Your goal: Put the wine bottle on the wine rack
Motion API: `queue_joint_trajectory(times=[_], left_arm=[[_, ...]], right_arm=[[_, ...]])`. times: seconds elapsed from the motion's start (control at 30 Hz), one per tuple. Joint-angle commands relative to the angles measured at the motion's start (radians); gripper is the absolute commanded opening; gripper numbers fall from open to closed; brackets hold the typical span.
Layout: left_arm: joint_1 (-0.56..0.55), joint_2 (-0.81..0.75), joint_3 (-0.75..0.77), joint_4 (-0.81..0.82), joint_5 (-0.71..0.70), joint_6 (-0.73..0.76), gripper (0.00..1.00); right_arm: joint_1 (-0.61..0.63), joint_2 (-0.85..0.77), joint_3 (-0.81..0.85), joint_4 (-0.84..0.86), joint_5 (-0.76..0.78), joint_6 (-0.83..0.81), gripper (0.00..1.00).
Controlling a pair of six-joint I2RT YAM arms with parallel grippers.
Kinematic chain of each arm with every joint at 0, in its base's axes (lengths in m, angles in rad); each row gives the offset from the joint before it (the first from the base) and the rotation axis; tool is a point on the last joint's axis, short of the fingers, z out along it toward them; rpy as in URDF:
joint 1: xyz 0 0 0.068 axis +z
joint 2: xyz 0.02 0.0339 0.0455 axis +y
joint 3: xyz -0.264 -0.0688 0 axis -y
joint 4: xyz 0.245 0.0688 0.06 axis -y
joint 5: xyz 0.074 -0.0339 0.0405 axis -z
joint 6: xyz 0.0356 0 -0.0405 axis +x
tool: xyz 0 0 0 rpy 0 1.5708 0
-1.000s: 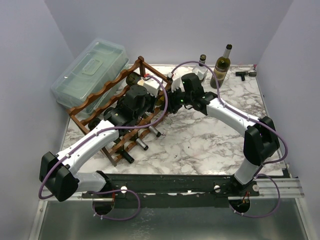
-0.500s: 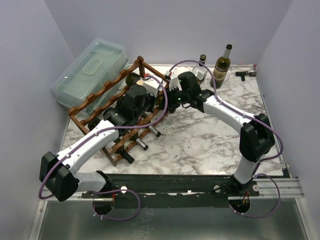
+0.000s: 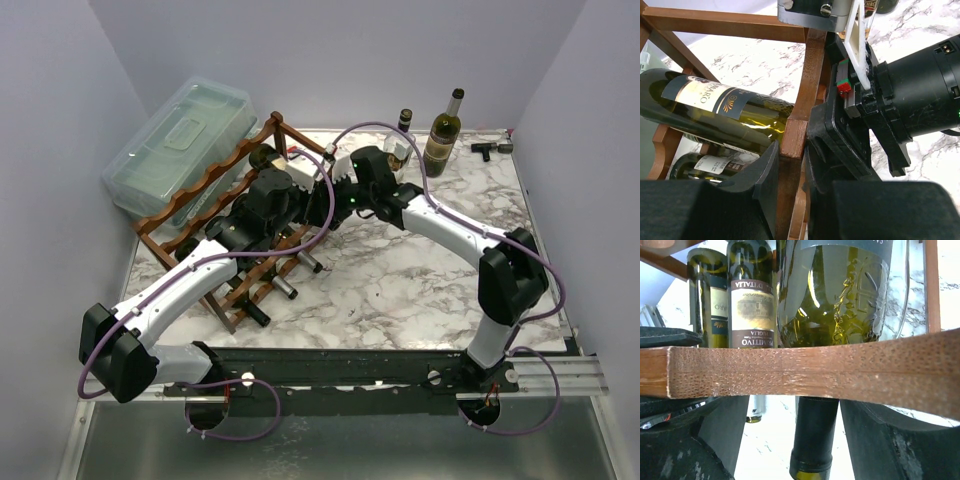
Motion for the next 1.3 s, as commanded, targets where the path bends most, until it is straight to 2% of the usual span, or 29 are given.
queue_joint_trajectory(times=[0.0, 0.1, 0.23, 0.6, 0.8, 1.0, 1.27], left_arm=[[-0.022, -0.044, 0.009, -0.031, 0.071, -0.028, 0.00], [-0.022, -0.044, 0.009, -0.030, 0.070, -0.028, 0.00], [-0.023, -0.041, 0.008, -0.031, 0.070, -0.028, 0.00], [-0.028, -0.037, 0.005, -0.031, 0.070, -0.028, 0.00], [-0.033, -0.035, 0.006, -0.030, 0.077, -0.028, 0.00], [-0.040, -0.023, 0.005, -0.031, 0.088, -0.028, 0.00], [-0.054, -0.009, 0.003, -0.031, 0.088, -0.002, 0.00]], right_arm=[[-0.023, -0.048, -0.013, 0.127, 0.101, 0.002, 0.78], [-0.023, -0.080, -0.046, 0.118, 0.144, -0.003, 0.85], [-0.023, -0.142, -0.110, 0.112, 0.183, -0.002, 0.90], [-0.023, -0.284, -0.292, 0.118, 0.166, 0.100, 0.90], [-0.024, -0.375, -0.385, 0.121, 0.149, 0.168, 0.71], [-0.023, -0.394, -0.438, 0.178, 0.146, 0.232, 0.48], [-0.023, -0.342, -0.432, 0.238, 0.118, 0.254, 0.46]])
